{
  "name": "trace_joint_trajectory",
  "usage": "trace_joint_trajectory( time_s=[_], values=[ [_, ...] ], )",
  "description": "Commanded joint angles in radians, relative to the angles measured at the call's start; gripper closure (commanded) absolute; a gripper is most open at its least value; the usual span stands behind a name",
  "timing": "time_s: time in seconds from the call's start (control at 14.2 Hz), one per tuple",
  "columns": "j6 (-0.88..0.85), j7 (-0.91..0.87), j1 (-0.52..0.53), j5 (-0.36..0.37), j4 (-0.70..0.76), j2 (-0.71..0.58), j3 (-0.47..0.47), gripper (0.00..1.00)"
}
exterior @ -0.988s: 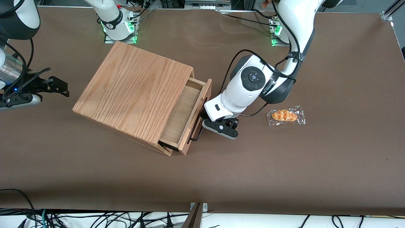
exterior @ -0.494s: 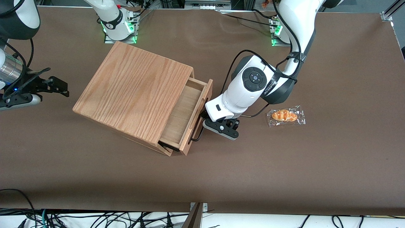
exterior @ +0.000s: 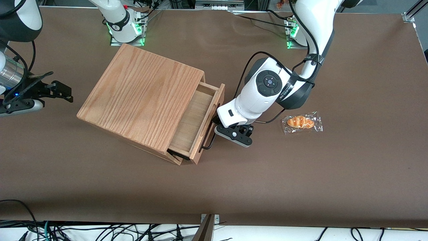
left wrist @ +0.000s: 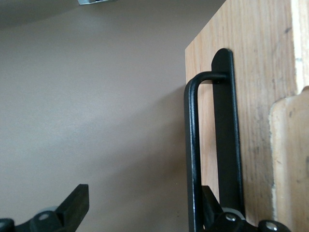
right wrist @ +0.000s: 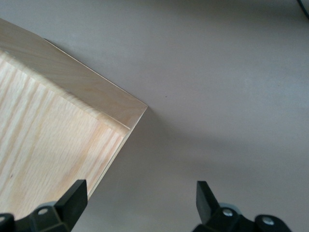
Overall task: Open top drawer with left arm
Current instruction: 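Keep pulling the drawer outward with the left gripper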
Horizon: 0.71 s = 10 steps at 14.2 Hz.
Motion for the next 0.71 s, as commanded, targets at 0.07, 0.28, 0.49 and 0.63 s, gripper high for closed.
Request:
trace_joint_trajectory(
  time_s=[0.07,0.28,0.49,0.63],
  values=[
    [-0.026,0.022,0.012,0.032,-0.019,-0.026,0.0,0.0],
    [-0.026,0.048,0.012,0.032,-0.027,-0.026,0.002,0.0],
    [-0.026,0.073,0.021,0.031,-0.03,-0.023,0.002,0.0],
    [-0.026,0.074,0.021,0.031,-0.03,-0.018,0.002,0.0]
  ],
)
